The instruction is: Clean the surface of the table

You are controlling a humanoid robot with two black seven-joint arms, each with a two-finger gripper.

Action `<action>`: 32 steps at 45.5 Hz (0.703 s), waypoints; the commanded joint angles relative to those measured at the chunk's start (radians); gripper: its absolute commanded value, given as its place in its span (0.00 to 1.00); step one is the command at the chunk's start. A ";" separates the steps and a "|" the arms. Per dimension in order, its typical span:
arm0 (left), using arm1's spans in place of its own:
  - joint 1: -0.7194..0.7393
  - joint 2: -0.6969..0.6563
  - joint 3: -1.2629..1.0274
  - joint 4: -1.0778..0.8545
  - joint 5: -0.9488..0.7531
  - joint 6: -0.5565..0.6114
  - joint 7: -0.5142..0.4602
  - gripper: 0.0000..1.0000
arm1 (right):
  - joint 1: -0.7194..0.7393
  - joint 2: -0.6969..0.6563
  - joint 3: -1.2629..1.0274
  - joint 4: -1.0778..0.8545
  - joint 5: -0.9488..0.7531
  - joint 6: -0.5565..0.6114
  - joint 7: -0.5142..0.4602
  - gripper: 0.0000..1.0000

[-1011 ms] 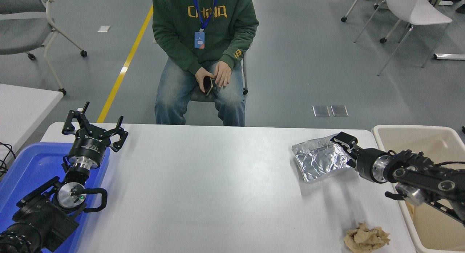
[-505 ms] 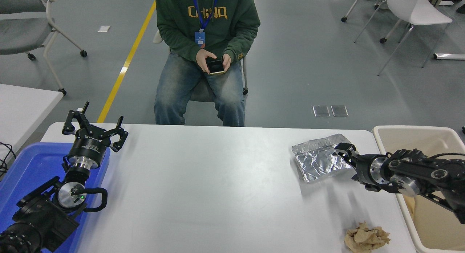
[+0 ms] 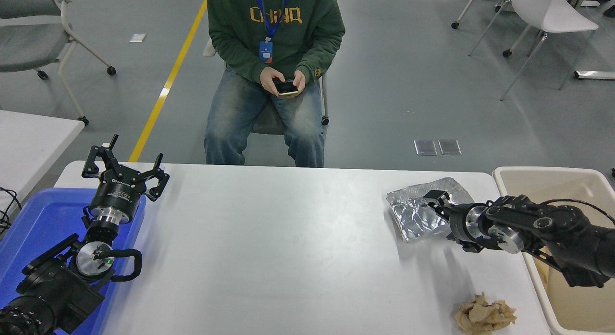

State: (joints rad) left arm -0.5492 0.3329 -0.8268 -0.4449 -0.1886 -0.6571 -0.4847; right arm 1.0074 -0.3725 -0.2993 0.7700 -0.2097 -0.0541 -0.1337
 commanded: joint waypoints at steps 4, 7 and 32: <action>0.000 0.000 0.000 0.000 0.000 0.000 0.000 1.00 | -0.003 0.058 -0.032 -0.080 -0.011 0.010 -0.001 0.95; 0.000 0.000 0.000 0.000 0.000 -0.001 0.000 1.00 | -0.003 0.063 -0.032 -0.086 -0.013 0.011 -0.001 0.89; 0.000 0.000 0.000 0.000 0.000 0.000 0.000 1.00 | 0.013 0.064 -0.053 -0.086 -0.010 0.123 -0.001 0.00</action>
State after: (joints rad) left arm -0.5492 0.3329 -0.8268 -0.4449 -0.1887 -0.6571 -0.4847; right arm 1.0093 -0.3067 -0.3332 0.6858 -0.2265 0.0209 -0.1351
